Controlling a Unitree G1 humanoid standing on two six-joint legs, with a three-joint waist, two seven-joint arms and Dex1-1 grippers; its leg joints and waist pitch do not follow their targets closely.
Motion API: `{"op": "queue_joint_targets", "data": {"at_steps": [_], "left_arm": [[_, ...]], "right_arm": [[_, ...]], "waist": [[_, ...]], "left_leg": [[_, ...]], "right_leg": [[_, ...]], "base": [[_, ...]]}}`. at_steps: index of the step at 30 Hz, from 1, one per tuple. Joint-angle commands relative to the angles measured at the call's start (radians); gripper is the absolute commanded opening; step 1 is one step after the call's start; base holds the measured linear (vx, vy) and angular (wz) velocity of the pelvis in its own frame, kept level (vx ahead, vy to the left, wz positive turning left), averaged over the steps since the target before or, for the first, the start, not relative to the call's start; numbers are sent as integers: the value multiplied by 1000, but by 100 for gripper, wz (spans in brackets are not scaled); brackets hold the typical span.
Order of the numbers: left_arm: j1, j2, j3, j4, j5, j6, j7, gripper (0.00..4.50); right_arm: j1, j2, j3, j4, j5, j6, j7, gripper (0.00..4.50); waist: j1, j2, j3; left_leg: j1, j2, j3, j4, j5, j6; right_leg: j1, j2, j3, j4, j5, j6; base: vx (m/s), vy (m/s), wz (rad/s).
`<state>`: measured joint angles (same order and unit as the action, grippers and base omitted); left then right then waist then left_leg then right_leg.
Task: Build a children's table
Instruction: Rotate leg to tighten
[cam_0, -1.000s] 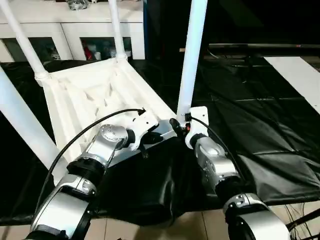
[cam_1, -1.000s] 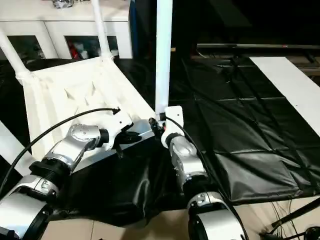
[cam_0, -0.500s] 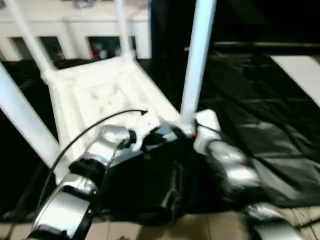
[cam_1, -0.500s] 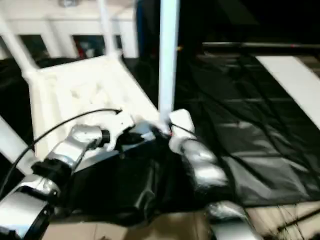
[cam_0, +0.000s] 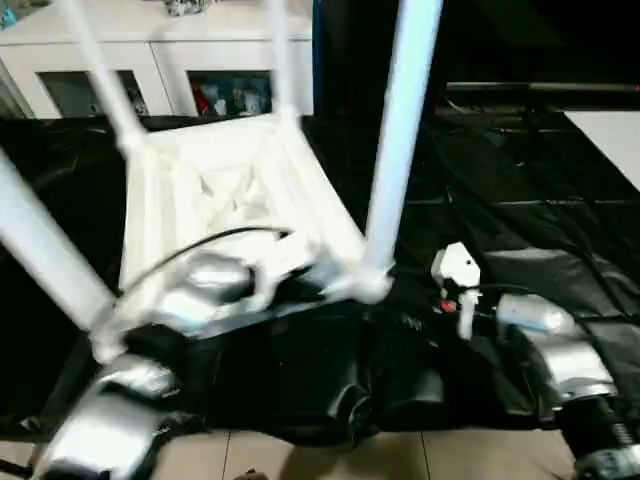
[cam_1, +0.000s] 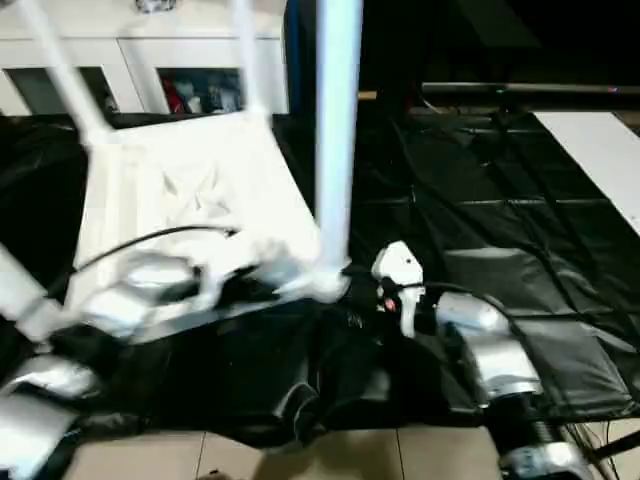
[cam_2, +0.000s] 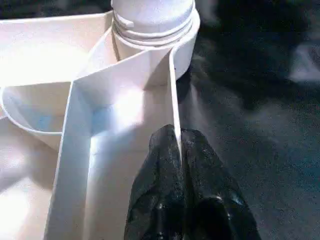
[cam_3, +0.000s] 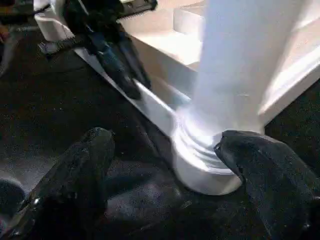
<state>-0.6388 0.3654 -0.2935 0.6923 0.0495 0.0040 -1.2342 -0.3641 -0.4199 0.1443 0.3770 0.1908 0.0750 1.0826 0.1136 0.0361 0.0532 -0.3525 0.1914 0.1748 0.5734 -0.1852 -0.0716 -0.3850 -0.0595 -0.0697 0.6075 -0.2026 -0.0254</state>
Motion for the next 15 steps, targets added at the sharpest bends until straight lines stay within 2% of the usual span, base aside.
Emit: {"op": "queue_joint_targets", "data": {"at_steps": [1, 2, 4, 5, 6, 7, 8, 10, 11, 13, 15], "left_arm": [[30, 0, -89, -69, -5, 9, -129, 0], [36, 9, -88, -81, -6, 12, -135, 0], [43, 18, -86, -96, -9, 15, -144, 0], [54, 32, -84, -121, -17, 24, -159, 0], [55, 33, -84, -125, -19, 26, -161, 0], [63, 41, -84, -142, -23, 34, -169, 0], [68, 45, -84, -152, -25, 37, -172, 0], [77, 54, -86, -175, -27, 49, -179, 0], [81, 58, -86, -184, -28, 55, -181, 0], [85, 63, -87, -195, -28, 62, -181, 0], [91, 67, -87, -205, -27, 68, -181, 0]], "right_arm": [[-48, 10, 34, 32, -53, -28, -28, 403], [-51, 8, 41, 36, -58, -32, -20, 403], [-52, 6, 47, 34, -56, -28, -8, 403], [-52, 7, 55, 26, -46, -18, 8, 403], [-53, 7, 55, 25, -46, -18, 10, 403], [-54, 9, 59, 24, -45, -16, 24, 403], [-54, 10, 61, 23, -45, -15, 30, 403], [-61, 9, 74, 31, -45, -17, 59, 403], [-64, 8, 80, 34, -47, -19, 66, 403], [-69, 2, 90, 44, -54, -27, 81, 403], [-77, 1, 93, 60, -57, -30, 82, 403]], "waist": [[-1, -8, -56], [-2, -8, -55], [8, -6, -56], [12, -9, -56], [14, -9, -58], [16, -16, -60], [18, -13, -63], [19, -14, -63], [19, -18, -64], [19, -16, -71], [19, -16, -68]], "left_leg": [[1, 49, -14, -65, -183, 61], [2, 48, -12, -64, -183, 59], [12, 52, -8, -61, -184, 60], [10, 53, -8, -61, -179, 64], [2, 52, -10, -61, -160, 69], [0, 51, -10, -60, -142, 74], [0, 51, -11, -58, -122, 79], [-5, 49, -10, -54, -101, 89], [-6, 48, -10, -54, -95, 91], [-11, 45, -9, -45, -53, 105], [-13, 44, -8, -43, -49, 117]], "right_leg": [[40, -93, 53, -80, -216, -217], [39, -92, 54, -81, -219, -216], [32, -90, 58, -79, -196, -221], [35, -90, 59, -75, -173, -227], [40, -89, 57, -71, -151, -222], [41, -89, 56, -67, -124, -219], [43, -90, 55, -62, -95, -220], [44, -89, 54, -58, -61, -223], [45, -90, 54, -58, -56, -223], [45, -86, 53, -46, 12, -227], [40, -84, 52, -45, 29, -231]], "base": [[0, 0, 0], [0, 0, 0], [0, 0, 0], [0, 0, 0], [0, 0, 0], [0, 0, 0], [0, 0, 0], [0, 0, 0], [0, 0, 0], [0, 0, 0], [0, 0, 0]]}}
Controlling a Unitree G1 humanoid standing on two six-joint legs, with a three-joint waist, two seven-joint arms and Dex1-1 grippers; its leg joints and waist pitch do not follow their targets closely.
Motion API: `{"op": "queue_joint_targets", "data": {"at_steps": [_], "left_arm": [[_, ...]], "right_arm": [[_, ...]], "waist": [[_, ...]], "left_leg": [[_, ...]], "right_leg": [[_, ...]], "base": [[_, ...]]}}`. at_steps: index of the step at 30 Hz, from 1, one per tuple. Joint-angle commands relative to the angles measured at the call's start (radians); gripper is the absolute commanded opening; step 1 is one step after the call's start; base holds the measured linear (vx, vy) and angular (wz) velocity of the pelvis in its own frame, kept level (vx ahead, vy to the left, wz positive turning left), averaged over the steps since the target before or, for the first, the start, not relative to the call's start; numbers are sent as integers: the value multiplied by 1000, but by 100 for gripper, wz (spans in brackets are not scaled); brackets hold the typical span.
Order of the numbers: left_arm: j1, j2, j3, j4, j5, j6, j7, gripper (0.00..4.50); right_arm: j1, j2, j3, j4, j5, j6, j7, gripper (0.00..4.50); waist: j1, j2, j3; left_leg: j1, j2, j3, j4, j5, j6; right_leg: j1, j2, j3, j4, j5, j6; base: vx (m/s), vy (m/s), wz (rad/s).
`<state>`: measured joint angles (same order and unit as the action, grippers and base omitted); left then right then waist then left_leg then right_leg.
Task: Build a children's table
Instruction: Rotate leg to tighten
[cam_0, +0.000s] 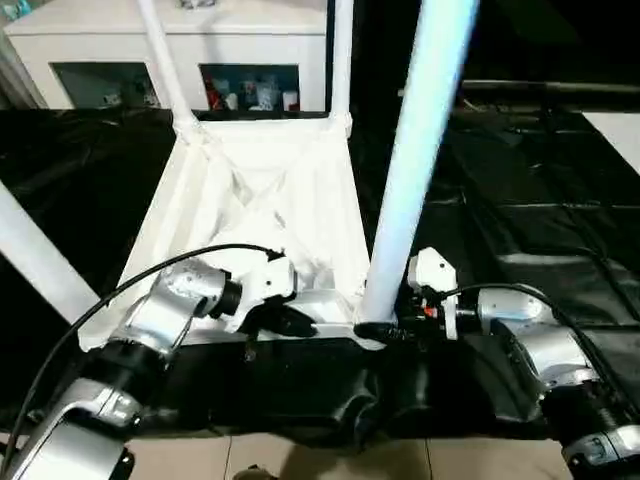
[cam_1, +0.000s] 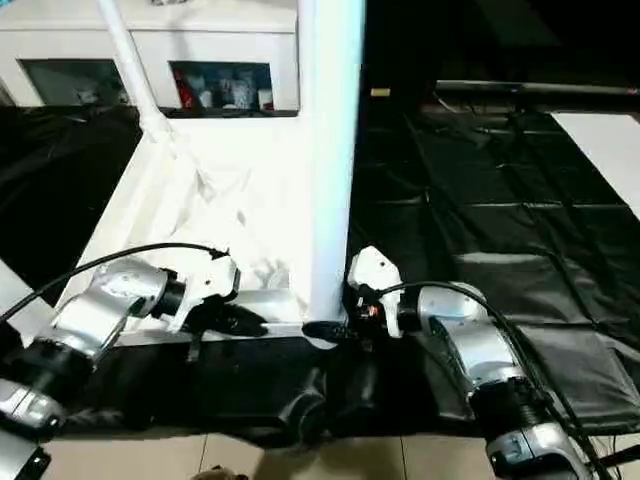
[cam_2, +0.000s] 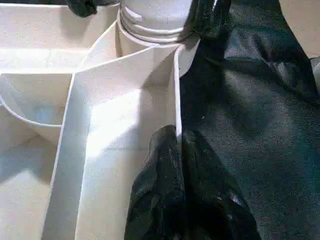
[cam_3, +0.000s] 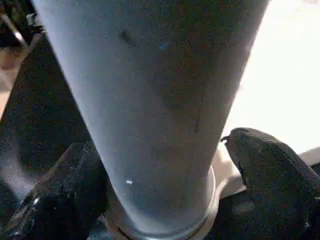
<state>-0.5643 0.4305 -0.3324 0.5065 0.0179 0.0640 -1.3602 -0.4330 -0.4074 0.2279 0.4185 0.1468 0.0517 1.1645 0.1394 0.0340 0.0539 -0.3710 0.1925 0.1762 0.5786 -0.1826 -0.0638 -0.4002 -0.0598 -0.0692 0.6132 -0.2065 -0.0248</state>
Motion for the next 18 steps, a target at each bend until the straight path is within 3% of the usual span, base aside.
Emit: {"op": "queue_joint_targets", "data": {"at_steps": [1, 10, 18], "left_arm": [[18, 2, -48, -23, 5, 10, -54, 0], [25, 7, -46, -37, 6, 22, -36, 0], [26, 14, -43, -36, 7, 29, -33, 0]], "right_arm": [[-12, -12, 9, 24, -13, -6, 1, 403], [-31, -5, 9, 58, -22, -3, 8, 320], [-35, -13, 5, 65, -12, -5, 27, 268]], "waist": [[-6, -14, -68], [-9, -12, -66], [-9, -13, -68]], "left_leg": [[6, 44, -10, -49, -63, 109], [8, 45, -10, -49, -97, 90], [6, 43, -10, -46, -80, 97]], "right_leg": [[55, -85, 51, -53, 14, -230], [54, -85, 52, -57, -45, -225], [56, -84, 52, -52, -10, -231]], "base": [[0, 0, 0], [0, 0, 0], [0, 0, 0]]}}
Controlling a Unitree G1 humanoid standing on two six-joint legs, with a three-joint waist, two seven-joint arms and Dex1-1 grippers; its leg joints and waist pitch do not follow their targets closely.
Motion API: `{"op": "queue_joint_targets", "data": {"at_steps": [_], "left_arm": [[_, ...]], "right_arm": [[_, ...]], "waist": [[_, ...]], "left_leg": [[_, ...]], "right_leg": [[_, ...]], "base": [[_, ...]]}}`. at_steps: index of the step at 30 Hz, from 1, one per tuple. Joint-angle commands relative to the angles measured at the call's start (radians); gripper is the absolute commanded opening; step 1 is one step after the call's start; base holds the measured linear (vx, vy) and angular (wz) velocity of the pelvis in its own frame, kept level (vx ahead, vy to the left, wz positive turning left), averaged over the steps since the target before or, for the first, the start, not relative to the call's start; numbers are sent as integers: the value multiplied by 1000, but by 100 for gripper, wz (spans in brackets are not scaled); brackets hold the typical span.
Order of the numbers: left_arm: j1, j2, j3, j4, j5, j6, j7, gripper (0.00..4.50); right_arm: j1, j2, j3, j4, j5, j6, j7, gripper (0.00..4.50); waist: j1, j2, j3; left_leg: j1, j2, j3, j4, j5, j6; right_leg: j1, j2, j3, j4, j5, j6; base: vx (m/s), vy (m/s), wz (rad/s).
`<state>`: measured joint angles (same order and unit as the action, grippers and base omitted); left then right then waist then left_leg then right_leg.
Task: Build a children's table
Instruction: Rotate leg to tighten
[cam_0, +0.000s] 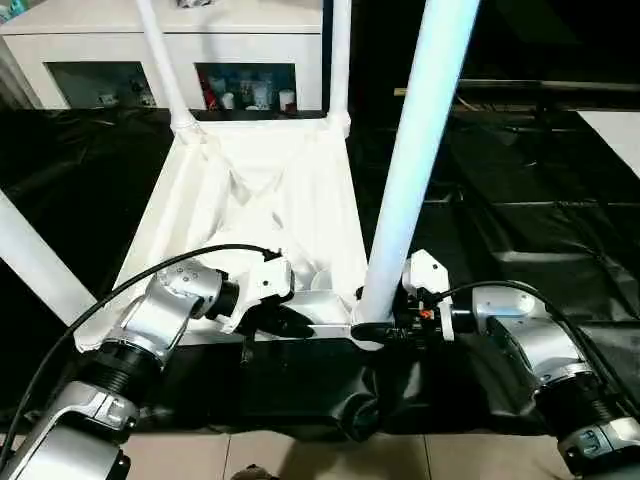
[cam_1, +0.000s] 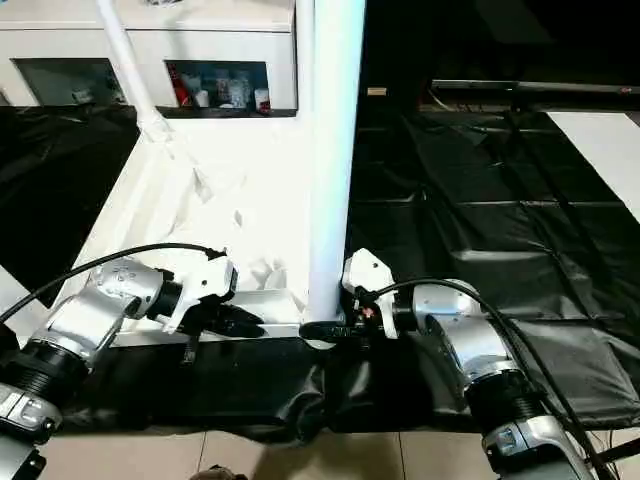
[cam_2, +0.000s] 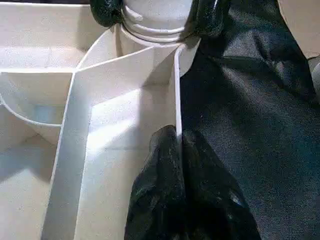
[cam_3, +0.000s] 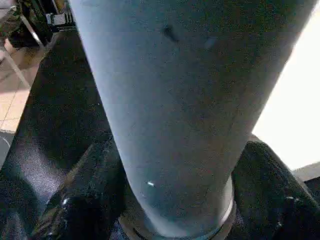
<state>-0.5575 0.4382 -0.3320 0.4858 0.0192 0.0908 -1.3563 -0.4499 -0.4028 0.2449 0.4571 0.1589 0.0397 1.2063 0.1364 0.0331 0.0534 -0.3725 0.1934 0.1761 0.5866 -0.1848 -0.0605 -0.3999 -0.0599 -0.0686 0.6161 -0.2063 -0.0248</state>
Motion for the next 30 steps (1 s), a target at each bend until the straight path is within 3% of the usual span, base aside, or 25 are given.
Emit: {"op": "queue_joint_targets", "data": {"at_steps": [1, 6, 11, 16, 18, 20, 23, 25, 26, 30], "left_arm": [[19, 5, -44, -14, 7, 2, -35, 0], [17, 2, -42, -5, 12, 0, -19, 0], [-4, -31, -21, 36, 22, 7, 56, 0], [-80, -123, 14, 181, 47, -11, 241, 0], [-90, -134, 18, 198, 49, -15, 263, 0], [-136, -185, 33, 277, 62, -15, 363, 0], [-167, -214, 32, 330, 83, -23, 431, 0], [-195, -240, 30, 384, 99, -36, 480, 0], [-206, -248, 31, 407, 103, -45, 493, 0], [-217, -252, 17, 439, 118, -81, 475, 0]], "right_arm": [[-18, -18, -10, 29, -25, 7, -14, 264], [-14, -8, -11, 39, -23, 12, -31, 259], [-12, 49, -63, 82, -6, 47, -161, 259], [0, 171, -117, 155, -34, 78, -458, 257], [-2, 187, -122, 162, -40, 81, -496, 257], [-30, 277, -171, 232, -57, 92, -730, 257], [-62, 331, -196, 294, -73, 95, -892, 257], [-91, 381, -218, 334, -72, 80, -994, 257], [-98, 396, -223, 342, -75, 73, -1019, 257], [-113, 421, -208, 336, -101, 27, -1027, 257]], "waist": [[-5, -11, -67], [-6, -11, -65], [-15, -12, -57], [-38, -10, -50], [-45, -12, -48], [-51, -4, -48], [-60, -7, -46], [-64, -2, -43], [-65, -1, -44], [-66, -1, -46]], "left_leg": [[8, 43, -10, -53, -74, 96], [9, 43, -10, -55, -94, 90], [8, 41, -12, -61, -136, 62], [17, 37, -17, -71, -221, 8], [19, 36, -18, -73, -238, 2], [18, 35, -18, -74, -249, -4], [18, 31, -24, -79, -278, -25], [30, 31, -24, -80, -318, -27], [34, 32, -26, -83, -335, -27], [31, 37, -28, -90, -341, -23]], "right_leg": [[56, -84, 51, -54, -4, -232], [55, -84, 50, -58, -37, -231], [54, -86, 51, -70, -131, -215], [49, -90, 54, -94, -337, -162], [45, -89, 54, -98, -355, -156], [43, -89, 54, -100, -372, -152], [44, -91, 52, -107, -436, -129], [34, -93, 52, -116, -477, -123], [35, -94, 51, -120, -490, -117], [40, -94, 55, -115, -422, -130]], "base": [[0, 0, 0], [0, 0, 0], [0, 0, 0], [0, 0, 0], [0, 0, 0], [0, 0, 0], [0, 0, 0], [0, 0, 0], [0, 0, 0], [0, 0, 0]]}}
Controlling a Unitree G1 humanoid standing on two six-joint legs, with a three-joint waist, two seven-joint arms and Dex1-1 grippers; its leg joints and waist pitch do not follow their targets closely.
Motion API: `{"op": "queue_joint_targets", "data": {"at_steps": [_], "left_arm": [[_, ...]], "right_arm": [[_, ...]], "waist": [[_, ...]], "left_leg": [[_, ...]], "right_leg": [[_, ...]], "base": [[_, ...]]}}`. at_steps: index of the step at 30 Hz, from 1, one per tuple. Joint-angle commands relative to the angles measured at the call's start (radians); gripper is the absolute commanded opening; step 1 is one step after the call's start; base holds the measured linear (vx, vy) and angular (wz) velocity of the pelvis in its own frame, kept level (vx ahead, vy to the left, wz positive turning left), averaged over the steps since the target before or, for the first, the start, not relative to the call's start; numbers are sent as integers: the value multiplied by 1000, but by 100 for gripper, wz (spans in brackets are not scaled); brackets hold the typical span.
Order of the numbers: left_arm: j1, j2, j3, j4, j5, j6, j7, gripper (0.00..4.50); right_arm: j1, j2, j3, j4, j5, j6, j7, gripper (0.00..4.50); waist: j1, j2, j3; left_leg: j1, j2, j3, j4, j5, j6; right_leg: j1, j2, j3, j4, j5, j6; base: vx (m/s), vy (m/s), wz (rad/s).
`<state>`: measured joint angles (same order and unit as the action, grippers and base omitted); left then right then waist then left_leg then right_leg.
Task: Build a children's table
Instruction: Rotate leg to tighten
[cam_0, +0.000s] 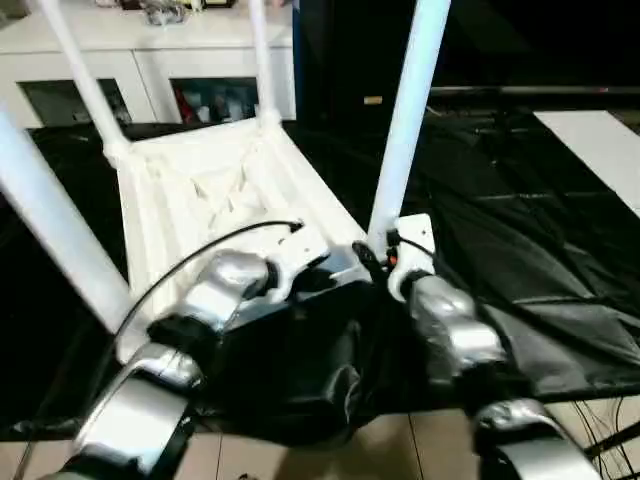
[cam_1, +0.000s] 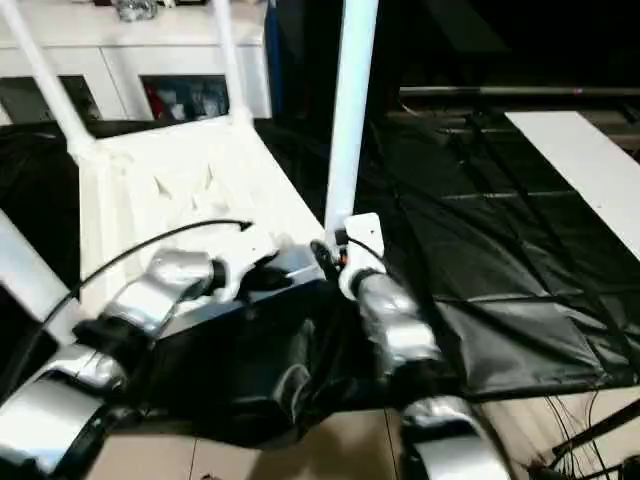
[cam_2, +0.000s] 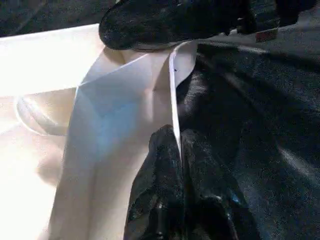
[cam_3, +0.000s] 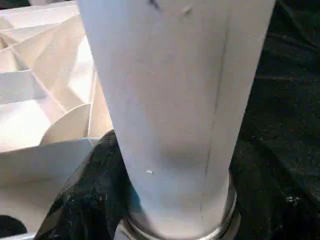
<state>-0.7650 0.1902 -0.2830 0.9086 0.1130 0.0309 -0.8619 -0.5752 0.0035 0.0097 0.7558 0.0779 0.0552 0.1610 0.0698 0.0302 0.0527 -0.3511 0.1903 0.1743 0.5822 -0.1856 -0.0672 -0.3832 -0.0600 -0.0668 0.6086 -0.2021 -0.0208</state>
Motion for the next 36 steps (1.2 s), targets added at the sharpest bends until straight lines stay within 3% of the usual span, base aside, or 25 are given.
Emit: {"op": "queue_joint_targets", "data": {"at_steps": [1, 2, 6, 8, 9, 11, 12, 14, 15, 16, 21, 24, 31, 34, 35, 36], "left_arm": [[-9, -2, -34, 21, 27, -30, -23, 0], [-9, -2, -34, 21, 27, -30, -23, 0], [-12, 3, -37, 44, 34, -57, -39, 0], [-15, 4, -38, 53, 36, -66, -48, 0], [-16, 6, -39, 55, 38, -73, -53, 0], [-18, 9, -43, 59, 40, -81, -66, 0], [-20, 13, -45, 61, 40, -85, -74, 0], [-21, 15, -47, 63, 40, -89, -81, 0], [-21, 22, -50, 66, 41, -103, -103, 0], [-21, 22, -50, 66, 41, -103, -103, 0], [4, 52, -72, 29, 25, -146, -259, 0], [42, 90, -89, -43, -19, -157, -425, 0], [91, 164, -116, -150, -49, -144, -571, 0], [97, 175, -111, -164, -46, -139, -579, 0], [105, 185, -107, -180, -41, -136, -578, 0], [110, 191, -106, -187, -36, -140, -566, 0]], "right_arm": [[17, 16, 27, 25, -17, -2, 36, 257], [17, 16, 27, 25, -17, -2, 36, 292], [46, 8, 16, -34, 12, -57, 79, 326], [64, -6, 22, -71, 17, -56, 109, 359], [88, -29, 43, -119, 16, -52, 160, 366], [123, -68, 66, -187, 30, -36, 254, 366], [160, -122, 86, -253, 49, -26, 355, 366], [187, -164, 101, -303, 64, -19, 432, 366], [235, -253, 115, -380, 89, -21, 561, 366], [235, -253, 115, -380, 89, -21, 561, 366], [317, -451, 97, -499, 138, 0, 784, 366], [347, -537, 78, -548, 185, 29, 896, 366], [381, -605, 59, -566, 219, 79, 964, 366], [386, -612, 56, -565, 216, 74, 960, 366], [386, -612, 58, -562, 215, 72, 962, 366], [381, -606, 58, -557, 211, 70, 953, 366]], "waist": [[0, 2, -47], [0, 2, -47], [3, 3, -52], [11, 2, -53], [14, 9, -53], [19, 4, -54], [26, 7, -53], [32, 5, -55], [34, 15, -56], [36, 7, -57], [45, 6, -60], [54, 13, -61], [81, 22, -66], [83, 21, -66], [84, 27, -66], [82, 27, -65]], "left_leg": [[7, 41, -25, -85, -333, -13], [7, 41, -25, -85, -333, -13], [4, 41, -19, -80, -284, 6], [6, 41, -16, -77, -262, 17], [3, 41, -17, -78, -249, 19], [0, 42, -16, -76, -228, 28], [2, 41, -15, -74, -221, 37], [-3, 42, -15, -71, -204, 54], [-8, 42, -18, -71, -194, 59], [-7, 42, -17, -68, -194, 69], [-8, 43, -15, -62, -174, 92], [-7, 47, -15, -61, -163, 98], [1, 58, -14, -61, -166, 91], [-5, 55, -15, -60, -159, 84], [-5, 53, -16, -59, -164, 82], [-6, 53, -16, -60, -177, 77]], "right_leg": [[26, -94, 55, -103, -392, -145], [26, -94, 55, -103, -392, -145], [32, -94, 58, -93, -285, -184], [33, -93, 59, -92, -260, -185], [36, -93, 58, -90, -250, -189], [40, -91, 57, -87, -214, -192], [45, -87, 56, -88, -193, -188], [48, -89, 57, -83, -157, -191], [50, -90, 55, -80, -144, -191], [52, -89, 54, -81, -132, -190], [54, -90, 53, -85, -153, -199], [50, -90, 51, -80, -134, -217], [40, -93, 51, -74, -96, -247], [44, -93, 49, -70, -85, -244], [44, -94, 48, -71, -95, -241], [45, -94, 48, -74, -114, -236]], "base": [[0, 0, 0], [0, 0, 0], [0, 0, 0], [0, 0, 0], [0, 0, 0], [0, 0, 0], [0, 0, 0], [0, 0, 0], [0, 0, 0], [0, 0, 0], [0, 0, 0], [0, 0, 0], [0, 0, 0], [0, 0, 0], [0, 0, 0], [0, 0, 0]]}}
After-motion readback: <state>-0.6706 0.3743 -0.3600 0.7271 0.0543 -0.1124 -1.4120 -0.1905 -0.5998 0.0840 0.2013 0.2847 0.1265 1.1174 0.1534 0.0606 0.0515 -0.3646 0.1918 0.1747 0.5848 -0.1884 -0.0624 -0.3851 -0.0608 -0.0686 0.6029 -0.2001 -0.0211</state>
